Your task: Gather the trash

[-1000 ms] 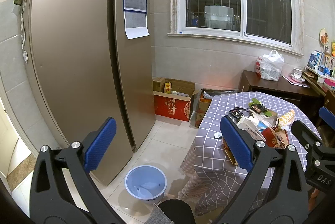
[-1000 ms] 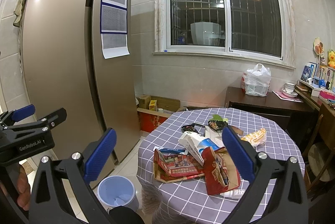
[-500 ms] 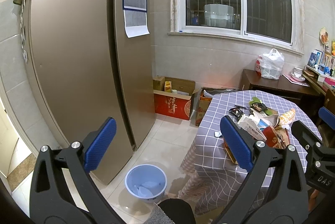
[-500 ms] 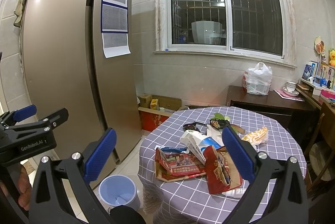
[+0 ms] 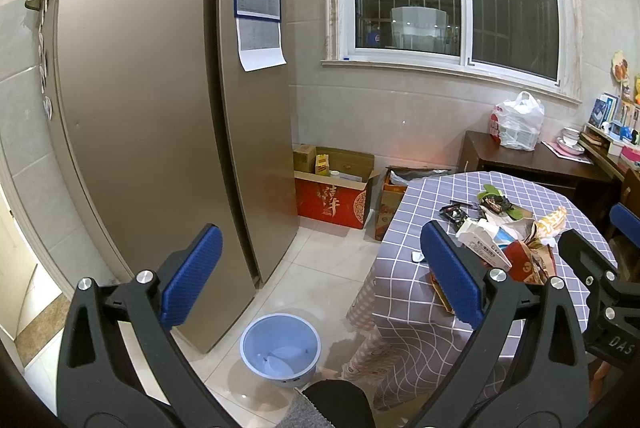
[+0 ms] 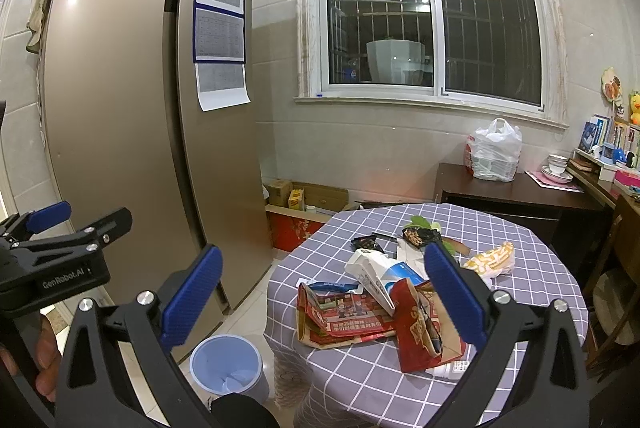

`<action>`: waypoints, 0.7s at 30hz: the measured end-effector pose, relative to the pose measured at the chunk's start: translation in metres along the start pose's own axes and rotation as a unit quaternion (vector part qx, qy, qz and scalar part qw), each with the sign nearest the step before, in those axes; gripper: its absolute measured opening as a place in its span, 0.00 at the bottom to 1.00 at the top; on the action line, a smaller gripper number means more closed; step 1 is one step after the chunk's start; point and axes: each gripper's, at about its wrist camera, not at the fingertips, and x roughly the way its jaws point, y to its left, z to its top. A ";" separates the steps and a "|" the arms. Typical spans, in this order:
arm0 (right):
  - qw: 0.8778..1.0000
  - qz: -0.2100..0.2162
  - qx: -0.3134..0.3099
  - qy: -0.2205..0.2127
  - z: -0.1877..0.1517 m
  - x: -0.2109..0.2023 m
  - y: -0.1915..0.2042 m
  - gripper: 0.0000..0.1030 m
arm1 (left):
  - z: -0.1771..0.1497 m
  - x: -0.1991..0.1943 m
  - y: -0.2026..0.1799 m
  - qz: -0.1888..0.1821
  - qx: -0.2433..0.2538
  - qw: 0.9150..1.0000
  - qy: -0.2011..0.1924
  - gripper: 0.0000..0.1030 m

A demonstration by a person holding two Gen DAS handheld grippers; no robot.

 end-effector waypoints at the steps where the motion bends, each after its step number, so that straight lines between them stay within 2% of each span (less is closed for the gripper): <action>1: 1.000 0.001 0.000 0.000 0.000 0.000 0.000 0.96 | 0.000 0.000 0.000 0.001 0.000 1.000 0.000 0.94; 13: 1.000 0.005 0.004 0.006 -0.001 0.007 0.000 0.96 | -0.007 0.011 -0.002 0.004 0.004 1.000 0.004 0.94; 21: 0.999 0.006 0.025 0.020 -0.009 0.015 -0.017 0.96 | -0.013 0.027 -0.008 0.003 0.012 1.000 0.023 0.94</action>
